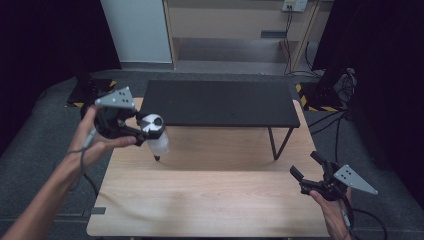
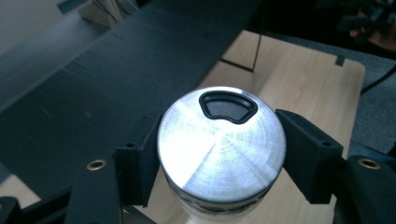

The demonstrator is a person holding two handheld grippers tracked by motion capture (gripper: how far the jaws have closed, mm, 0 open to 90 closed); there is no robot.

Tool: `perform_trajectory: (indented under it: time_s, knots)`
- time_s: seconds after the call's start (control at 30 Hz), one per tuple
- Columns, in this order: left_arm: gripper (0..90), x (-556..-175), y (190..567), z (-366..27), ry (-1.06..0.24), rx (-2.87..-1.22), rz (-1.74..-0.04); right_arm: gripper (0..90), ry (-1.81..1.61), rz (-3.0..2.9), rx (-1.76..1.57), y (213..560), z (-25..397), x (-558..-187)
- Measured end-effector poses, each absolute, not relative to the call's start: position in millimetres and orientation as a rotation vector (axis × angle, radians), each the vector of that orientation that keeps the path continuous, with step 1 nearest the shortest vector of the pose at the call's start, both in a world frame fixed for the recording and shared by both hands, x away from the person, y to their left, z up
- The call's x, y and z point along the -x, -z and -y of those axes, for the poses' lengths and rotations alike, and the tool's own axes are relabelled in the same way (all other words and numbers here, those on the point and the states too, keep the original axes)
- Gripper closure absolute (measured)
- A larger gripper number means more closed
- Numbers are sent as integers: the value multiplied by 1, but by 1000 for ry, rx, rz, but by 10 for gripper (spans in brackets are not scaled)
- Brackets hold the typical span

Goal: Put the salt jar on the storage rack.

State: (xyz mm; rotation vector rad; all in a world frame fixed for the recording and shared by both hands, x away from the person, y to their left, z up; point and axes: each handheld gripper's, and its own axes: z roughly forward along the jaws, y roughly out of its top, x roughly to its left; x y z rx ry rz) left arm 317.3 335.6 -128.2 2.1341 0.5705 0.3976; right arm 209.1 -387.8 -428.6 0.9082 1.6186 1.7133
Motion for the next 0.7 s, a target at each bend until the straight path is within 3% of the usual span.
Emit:
perform_trajectory:
  time_s: [0.27, 0.7]
  knots:
    - [339, -337, 94, -316, -462, -2147, -634, 35, -1717, -1617, -907, 429, 388, -210]
    - [339, -402, 106, -300, -589, -2047, -935, 36, -1717, -1613, -915, 430, 391, -210]
